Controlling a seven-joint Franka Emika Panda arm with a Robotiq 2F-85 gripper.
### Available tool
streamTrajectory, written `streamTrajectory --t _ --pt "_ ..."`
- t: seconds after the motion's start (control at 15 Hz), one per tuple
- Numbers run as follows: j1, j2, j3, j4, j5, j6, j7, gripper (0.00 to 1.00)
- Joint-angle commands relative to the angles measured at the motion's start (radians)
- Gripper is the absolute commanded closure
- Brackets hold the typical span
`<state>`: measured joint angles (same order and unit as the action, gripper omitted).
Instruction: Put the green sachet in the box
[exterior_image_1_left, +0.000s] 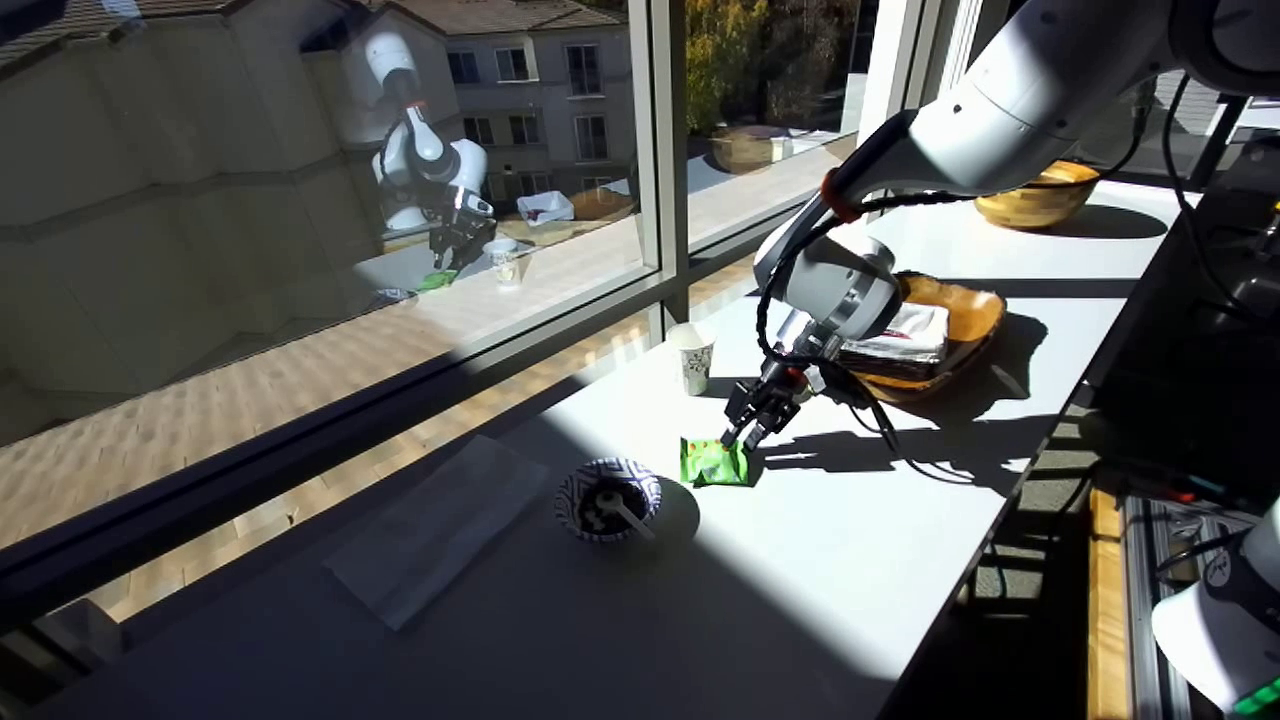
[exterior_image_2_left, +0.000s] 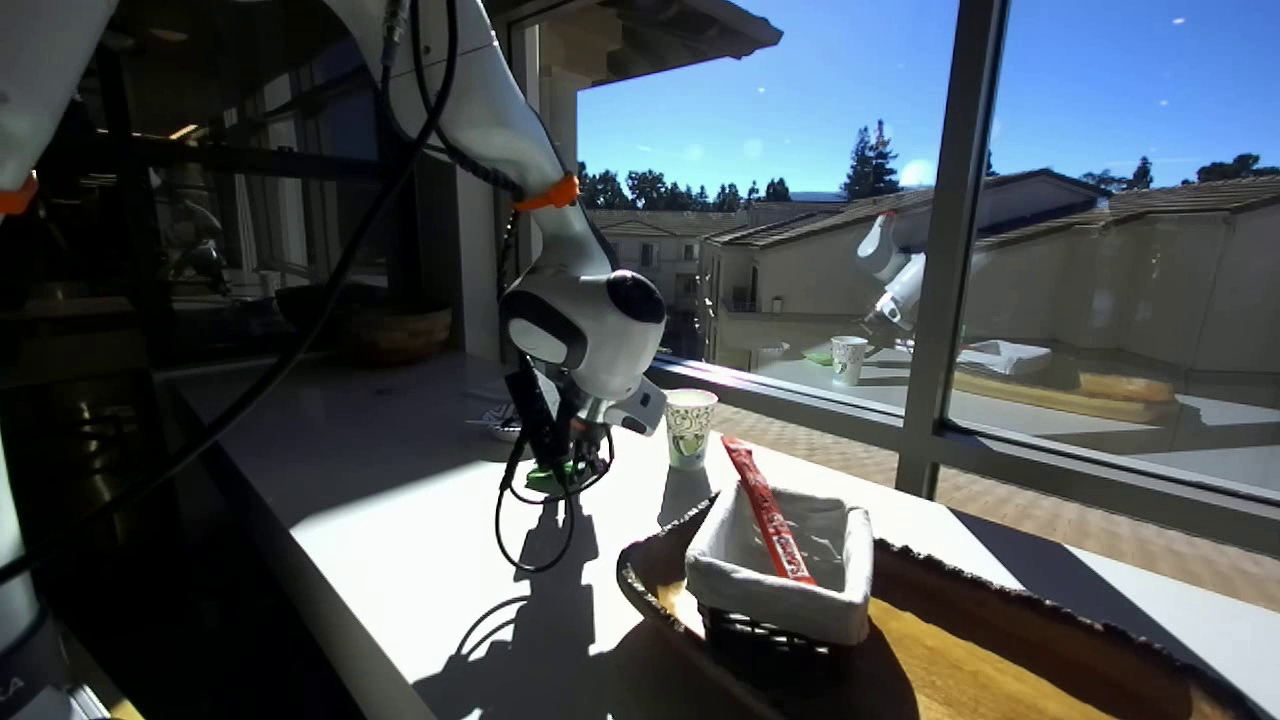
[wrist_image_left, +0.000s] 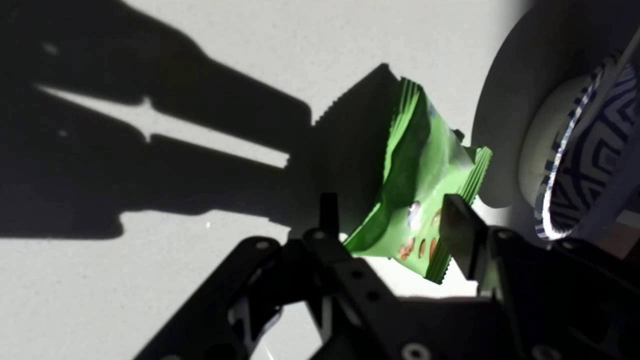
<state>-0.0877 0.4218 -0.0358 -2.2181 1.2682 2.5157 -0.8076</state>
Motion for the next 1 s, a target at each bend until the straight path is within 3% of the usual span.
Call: streamTrajectory --t 0.0,0.13,0.2,0.27,0.47,0.6,0.93 --pt "-0.006 0.041 0.016 0.027 0.037 0.015 -0.044 0.53" --pt "-0.006 0.053 0.019 0.034 0.040 0.016 -0.050 0.45" --pt "-0.006 0.056 0.019 0.037 0.042 0.017 -0.055 0.47" --pt "-0.006 0.058 0.020 0.038 0.043 0.017 -0.058 0.53" --pt "-0.009 0.061 0.020 0.040 0.050 0.016 -0.072 0.87" --pt "-0.010 0.061 0.020 0.042 0.059 0.015 -0.084 0.99" --pt "-0.009 0.023 0.023 0.039 0.115 0.017 -0.120 0.98"
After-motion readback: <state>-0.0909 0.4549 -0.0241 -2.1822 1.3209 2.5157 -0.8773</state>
